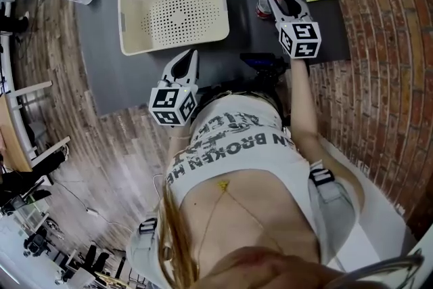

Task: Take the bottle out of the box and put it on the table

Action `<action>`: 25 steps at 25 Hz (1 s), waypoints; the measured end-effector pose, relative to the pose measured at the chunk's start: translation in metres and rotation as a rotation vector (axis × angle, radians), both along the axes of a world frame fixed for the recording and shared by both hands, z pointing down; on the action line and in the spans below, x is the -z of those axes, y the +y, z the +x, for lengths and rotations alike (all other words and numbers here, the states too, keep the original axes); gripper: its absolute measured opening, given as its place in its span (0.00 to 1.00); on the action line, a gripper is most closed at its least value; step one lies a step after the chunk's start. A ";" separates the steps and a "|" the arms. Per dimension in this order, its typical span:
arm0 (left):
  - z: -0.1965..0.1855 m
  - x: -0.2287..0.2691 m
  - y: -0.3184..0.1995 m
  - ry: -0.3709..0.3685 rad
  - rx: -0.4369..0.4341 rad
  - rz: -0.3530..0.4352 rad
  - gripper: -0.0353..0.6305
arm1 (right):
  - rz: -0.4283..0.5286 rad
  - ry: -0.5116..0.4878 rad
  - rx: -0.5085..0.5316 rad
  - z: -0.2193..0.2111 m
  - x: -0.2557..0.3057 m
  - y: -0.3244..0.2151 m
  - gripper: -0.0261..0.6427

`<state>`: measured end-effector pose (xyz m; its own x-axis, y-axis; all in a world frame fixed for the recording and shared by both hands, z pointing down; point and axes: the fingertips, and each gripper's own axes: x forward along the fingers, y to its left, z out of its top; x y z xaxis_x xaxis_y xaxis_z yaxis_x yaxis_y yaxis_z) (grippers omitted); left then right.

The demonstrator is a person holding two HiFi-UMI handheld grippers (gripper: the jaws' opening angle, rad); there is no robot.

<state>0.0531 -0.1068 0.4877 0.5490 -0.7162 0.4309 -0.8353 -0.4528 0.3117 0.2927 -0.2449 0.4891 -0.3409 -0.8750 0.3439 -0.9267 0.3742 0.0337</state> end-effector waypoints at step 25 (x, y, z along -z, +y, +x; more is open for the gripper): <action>0.003 0.004 -0.002 0.006 0.000 0.016 0.06 | 0.025 -0.027 -0.011 0.000 -0.001 0.001 0.25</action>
